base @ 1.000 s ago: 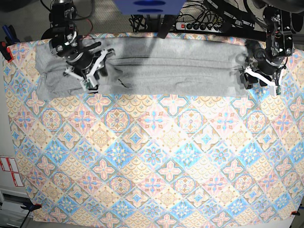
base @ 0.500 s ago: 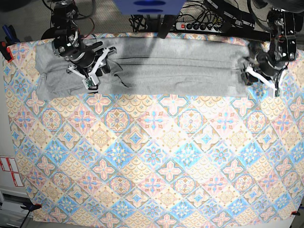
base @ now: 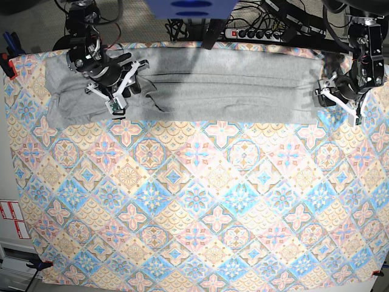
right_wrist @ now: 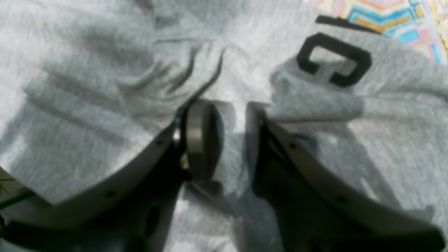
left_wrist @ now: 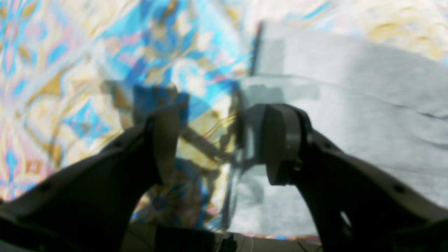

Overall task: Fold the T-shirt properly
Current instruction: 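Grasp the opposite end of the folded band with the left gripper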

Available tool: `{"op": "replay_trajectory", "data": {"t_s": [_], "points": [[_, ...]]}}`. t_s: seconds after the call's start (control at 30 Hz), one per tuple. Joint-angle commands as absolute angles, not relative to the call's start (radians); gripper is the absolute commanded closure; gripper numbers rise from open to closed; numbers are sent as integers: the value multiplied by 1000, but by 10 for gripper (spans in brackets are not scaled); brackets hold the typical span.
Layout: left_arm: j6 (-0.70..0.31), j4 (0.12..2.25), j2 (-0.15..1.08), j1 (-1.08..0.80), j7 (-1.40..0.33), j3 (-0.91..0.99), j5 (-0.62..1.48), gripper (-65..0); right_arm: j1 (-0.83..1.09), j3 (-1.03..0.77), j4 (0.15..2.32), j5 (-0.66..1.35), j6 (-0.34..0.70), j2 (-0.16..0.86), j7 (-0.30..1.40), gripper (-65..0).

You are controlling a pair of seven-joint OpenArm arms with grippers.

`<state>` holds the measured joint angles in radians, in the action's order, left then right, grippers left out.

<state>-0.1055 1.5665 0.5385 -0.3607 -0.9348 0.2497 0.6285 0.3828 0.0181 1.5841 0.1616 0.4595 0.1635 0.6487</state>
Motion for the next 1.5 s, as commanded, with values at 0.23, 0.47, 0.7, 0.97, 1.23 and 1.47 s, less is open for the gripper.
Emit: {"op": "replay_trajectory", "data": {"t_s": [0.23, 0.47, 0.7, 0.97, 1.23, 1.47], "points": [[-111, 1449, 545, -314, -914, 177, 641, -396, 387, 13, 1601, 160, 458, 171, 647, -176], [-111, 1425, 535, -312, -915, 153, 647, -389, 389, 13, 1601, 160, 458, 171, 647, -176], [-225, 1426, 530, -314, -915, 65, 650, -208, 389, 13, 1601, 160, 458, 171, 650, -176], [-343, 1426, 529, -308, -914, 127, 651, 0, 389, 15, 1601, 160, 458, 171, 650, -176], [-343, 1426, 529, -277, -914, 348, 644, 0, 389, 15, 1601, 160, 458, 171, 650, -176], [-343, 1425, 536, -239, -914, 426, 641, 0, 389, 22, 1635, 160, 458, 171, 647, -176]]}}
